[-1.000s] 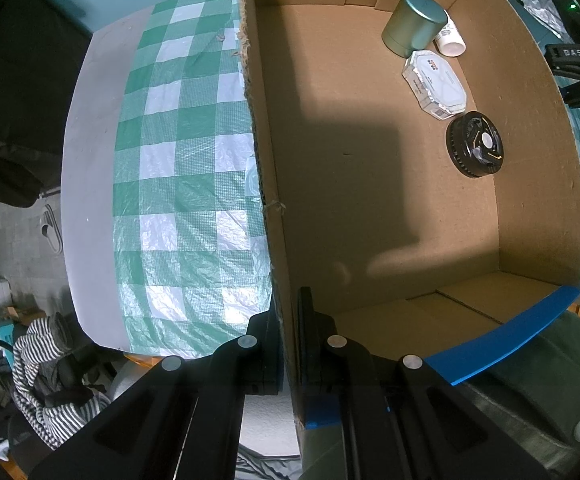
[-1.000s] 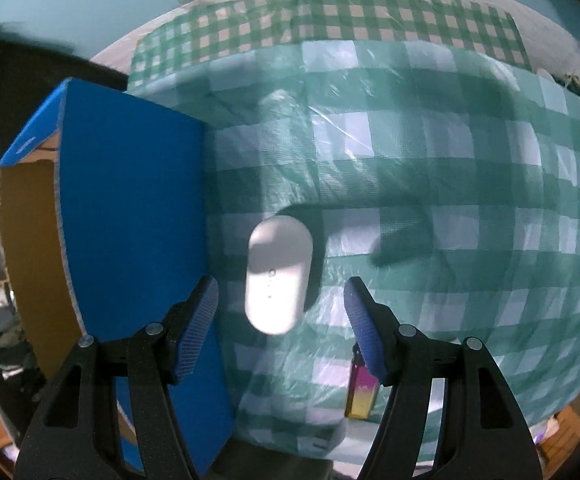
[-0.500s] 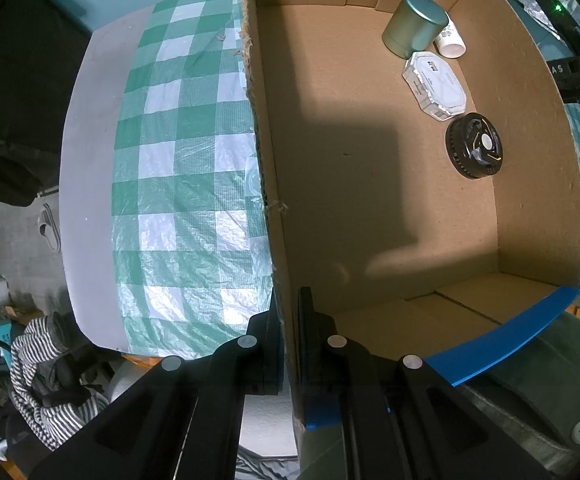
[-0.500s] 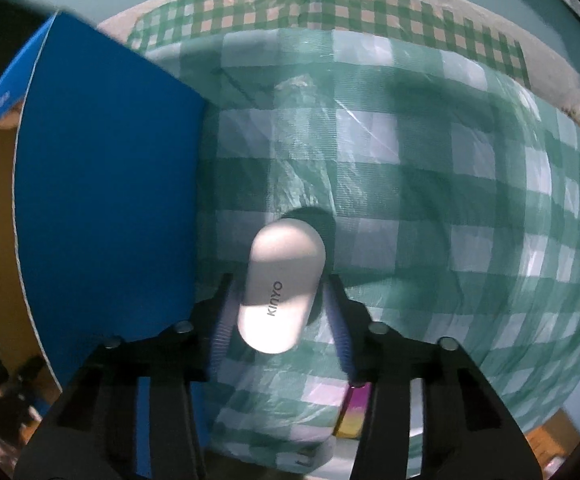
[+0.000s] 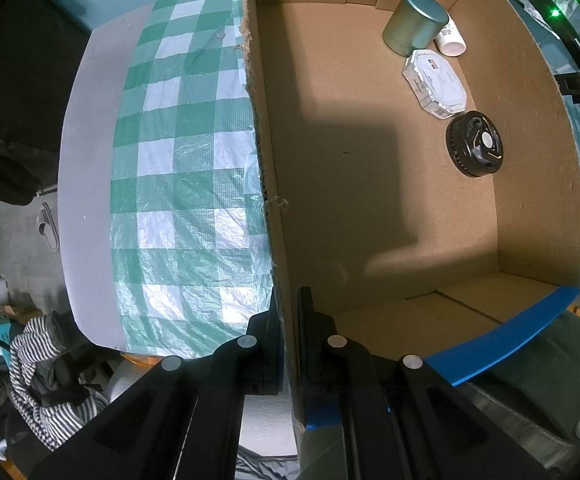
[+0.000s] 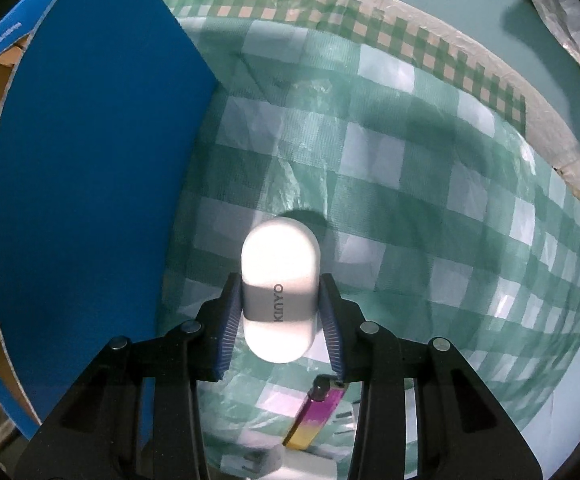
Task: Organize rigid objects
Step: 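Lift the white oval case with the right tool and carry it over the box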
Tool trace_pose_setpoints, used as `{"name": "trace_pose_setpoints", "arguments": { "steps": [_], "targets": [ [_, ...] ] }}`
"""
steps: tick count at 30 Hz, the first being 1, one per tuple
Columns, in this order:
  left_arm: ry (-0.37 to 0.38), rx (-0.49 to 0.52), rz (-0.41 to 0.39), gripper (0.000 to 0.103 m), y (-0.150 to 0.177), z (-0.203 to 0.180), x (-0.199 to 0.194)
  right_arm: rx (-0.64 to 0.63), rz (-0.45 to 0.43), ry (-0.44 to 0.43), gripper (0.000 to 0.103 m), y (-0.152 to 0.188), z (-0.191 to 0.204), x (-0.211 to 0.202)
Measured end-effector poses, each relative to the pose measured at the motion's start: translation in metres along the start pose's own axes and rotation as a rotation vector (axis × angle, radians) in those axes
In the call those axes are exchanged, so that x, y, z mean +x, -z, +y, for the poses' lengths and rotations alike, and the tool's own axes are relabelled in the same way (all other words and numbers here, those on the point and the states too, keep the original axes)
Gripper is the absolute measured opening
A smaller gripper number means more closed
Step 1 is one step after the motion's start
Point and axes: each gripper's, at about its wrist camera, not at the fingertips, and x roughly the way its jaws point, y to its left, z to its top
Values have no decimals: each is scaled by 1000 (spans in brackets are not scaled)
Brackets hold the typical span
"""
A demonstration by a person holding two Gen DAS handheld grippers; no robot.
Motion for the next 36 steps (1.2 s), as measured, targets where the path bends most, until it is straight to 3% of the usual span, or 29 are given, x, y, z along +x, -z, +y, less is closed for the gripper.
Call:
{"name": "trace_pose_setpoints", "arguments": {
  "steps": [9,36],
  "targets": [
    [3,2,5,6,0,-1,-2,-18,-17,-11,37,6,0,-2],
    [3,8,-7,6,1,0,-3,-156,-90,-33,37,11,26,-92]
  ]
}}
